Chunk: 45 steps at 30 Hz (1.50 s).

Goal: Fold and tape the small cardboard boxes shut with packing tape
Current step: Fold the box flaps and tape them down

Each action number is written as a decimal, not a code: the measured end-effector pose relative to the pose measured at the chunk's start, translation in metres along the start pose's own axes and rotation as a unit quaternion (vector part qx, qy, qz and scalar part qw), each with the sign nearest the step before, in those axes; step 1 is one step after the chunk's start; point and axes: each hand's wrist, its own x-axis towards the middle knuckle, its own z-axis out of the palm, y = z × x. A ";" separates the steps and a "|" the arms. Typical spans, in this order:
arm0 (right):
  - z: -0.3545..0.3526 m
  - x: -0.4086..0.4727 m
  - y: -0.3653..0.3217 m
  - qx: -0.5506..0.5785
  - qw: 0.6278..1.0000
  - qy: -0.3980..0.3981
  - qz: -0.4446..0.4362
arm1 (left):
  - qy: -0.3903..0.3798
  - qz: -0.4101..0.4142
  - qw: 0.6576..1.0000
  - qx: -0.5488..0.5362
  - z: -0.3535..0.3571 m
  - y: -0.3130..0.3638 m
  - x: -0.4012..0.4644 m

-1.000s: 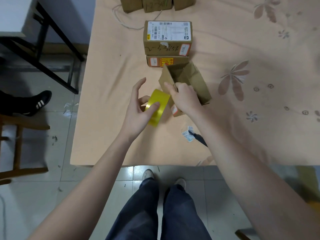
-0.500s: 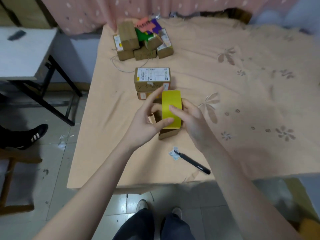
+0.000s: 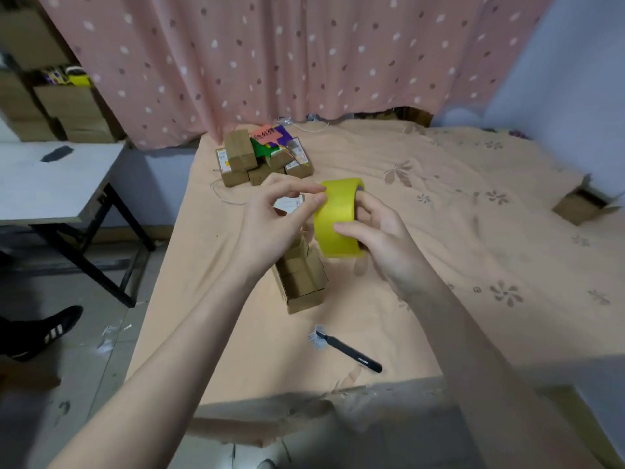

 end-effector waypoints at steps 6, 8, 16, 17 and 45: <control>-0.001 -0.006 -0.011 -0.100 0.994 -0.005 -0.040 | 0.040 -0.025 0.999 0.002 0.005 0.016 0.008; 0.000 -0.006 -0.010 -0.146 0.988 0.012 -0.055 | 0.047 -0.044 0.997 0.029 0.009 0.016 0.010; 0.007 -0.005 0.002 -0.306 0.947 0.072 -0.063 | 0.098 -0.016 0.984 0.150 0.028 0.007 0.006; 0.007 -0.003 0.003 -0.317 0.943 0.082 -0.055 | 0.112 0.009 0.980 0.162 0.029 0.008 0.005; -0.007 -0.014 -0.013 -0.111 0.984 0.076 -0.121 | 0.026 0.144 0.982 0.116 0.028 0.042 -0.011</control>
